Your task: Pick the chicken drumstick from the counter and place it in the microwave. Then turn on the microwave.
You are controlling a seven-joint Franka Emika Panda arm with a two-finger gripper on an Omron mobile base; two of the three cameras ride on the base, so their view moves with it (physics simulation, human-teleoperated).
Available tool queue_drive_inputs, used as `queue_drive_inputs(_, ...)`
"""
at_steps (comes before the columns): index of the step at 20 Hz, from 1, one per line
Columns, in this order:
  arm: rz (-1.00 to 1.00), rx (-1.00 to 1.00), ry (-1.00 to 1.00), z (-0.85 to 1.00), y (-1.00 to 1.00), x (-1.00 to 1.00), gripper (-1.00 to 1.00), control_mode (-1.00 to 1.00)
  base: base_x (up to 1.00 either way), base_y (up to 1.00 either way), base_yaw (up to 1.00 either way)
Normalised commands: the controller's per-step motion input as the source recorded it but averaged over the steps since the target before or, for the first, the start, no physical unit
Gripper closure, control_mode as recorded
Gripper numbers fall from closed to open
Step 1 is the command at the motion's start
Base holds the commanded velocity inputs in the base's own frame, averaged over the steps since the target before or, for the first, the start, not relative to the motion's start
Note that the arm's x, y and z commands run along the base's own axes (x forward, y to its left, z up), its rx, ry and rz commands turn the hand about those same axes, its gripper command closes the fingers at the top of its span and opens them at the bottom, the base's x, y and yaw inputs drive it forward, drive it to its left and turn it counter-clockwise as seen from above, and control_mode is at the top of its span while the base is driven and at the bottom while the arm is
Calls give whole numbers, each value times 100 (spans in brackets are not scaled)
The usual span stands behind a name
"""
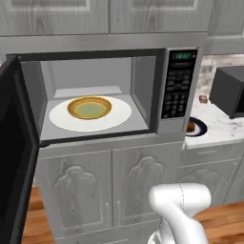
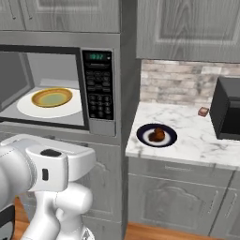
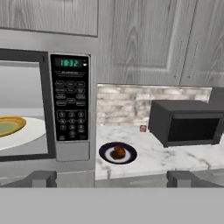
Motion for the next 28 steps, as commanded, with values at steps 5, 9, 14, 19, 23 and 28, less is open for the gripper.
queue_drive_inputs(5, 0, 0, 0, 0, 0, 0, -100, 100, 0, -59, 0)
queue_drive_inputs(9, 0, 0, 0, 0, 0, 0, -100, 100, 6, -20, 0)
queue_drive_inputs(14, 0, 0, 0, 0, 0, 0, -100, 100, 26, -24, 0)
queue_drive_inputs(19, 0, 0, 0, 0, 0, 0, -100, 100, 33, -27, 0)
queue_drive_inputs(23, 0, 0, 0, 0, 0, 0, -100, 100, 40, -27, 0)
queue_drive_inputs(28, 0, 0, 0, 0, 0, 0, -100, 100, 43, -30, 0)
